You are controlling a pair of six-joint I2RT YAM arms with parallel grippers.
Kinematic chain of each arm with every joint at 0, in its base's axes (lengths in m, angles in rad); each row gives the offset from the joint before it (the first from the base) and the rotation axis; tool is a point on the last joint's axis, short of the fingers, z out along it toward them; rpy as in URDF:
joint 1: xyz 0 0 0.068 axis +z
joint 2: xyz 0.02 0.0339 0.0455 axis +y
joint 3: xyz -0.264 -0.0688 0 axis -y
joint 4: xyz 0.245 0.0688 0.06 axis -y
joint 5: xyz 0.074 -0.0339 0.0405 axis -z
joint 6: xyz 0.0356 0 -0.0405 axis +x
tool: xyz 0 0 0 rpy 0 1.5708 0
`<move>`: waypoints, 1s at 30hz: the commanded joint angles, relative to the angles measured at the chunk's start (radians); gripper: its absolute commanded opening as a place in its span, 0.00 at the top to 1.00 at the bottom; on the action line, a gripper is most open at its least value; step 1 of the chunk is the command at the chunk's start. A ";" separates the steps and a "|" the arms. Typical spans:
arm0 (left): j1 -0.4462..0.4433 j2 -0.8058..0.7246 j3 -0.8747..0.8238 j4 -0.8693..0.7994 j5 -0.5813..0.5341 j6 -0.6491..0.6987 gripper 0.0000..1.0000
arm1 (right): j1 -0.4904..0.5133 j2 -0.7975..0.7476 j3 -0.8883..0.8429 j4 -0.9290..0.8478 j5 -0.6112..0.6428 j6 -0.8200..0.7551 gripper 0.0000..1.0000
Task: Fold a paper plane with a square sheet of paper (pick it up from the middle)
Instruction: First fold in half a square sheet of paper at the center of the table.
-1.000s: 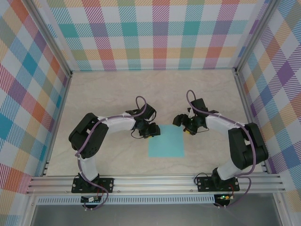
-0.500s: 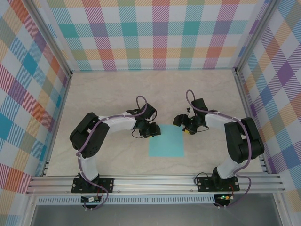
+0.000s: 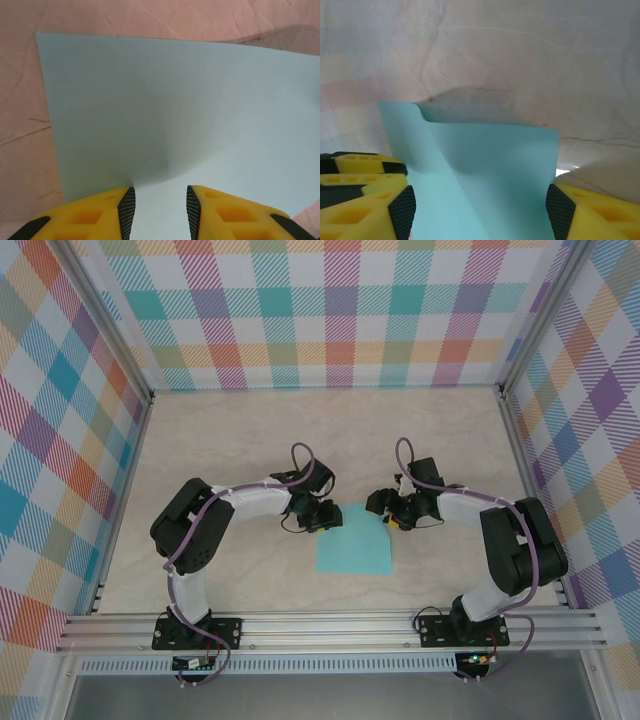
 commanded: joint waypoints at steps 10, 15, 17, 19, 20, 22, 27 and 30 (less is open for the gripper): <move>-0.034 0.039 -0.008 -0.041 -0.053 0.007 0.64 | 0.024 -0.088 -0.044 -0.012 -0.129 0.097 0.22; -0.035 0.036 -0.018 -0.036 -0.068 -0.006 0.65 | 0.030 -0.195 -0.136 0.016 -0.116 0.223 0.20; -0.034 0.037 -0.022 -0.030 -0.070 -0.010 0.65 | 0.038 -0.234 -0.164 0.020 -0.125 0.258 0.19; -0.034 0.040 -0.022 -0.027 -0.069 -0.012 0.65 | 0.049 -0.261 -0.181 0.031 -0.136 0.282 0.18; -0.034 0.042 -0.024 -0.025 -0.069 -0.015 0.65 | 0.055 -0.273 -0.191 0.038 -0.142 0.293 0.18; -0.034 0.043 -0.024 -0.025 -0.067 -0.014 0.65 | 0.063 -0.296 -0.202 0.050 -0.139 0.312 0.18; -0.036 0.035 -0.028 -0.007 -0.051 -0.010 0.65 | 0.068 -0.330 -0.152 -0.014 -0.083 0.263 0.21; -0.035 0.012 -0.034 0.012 -0.036 -0.005 0.64 | 0.068 -0.312 -0.109 -0.041 -0.084 0.224 0.26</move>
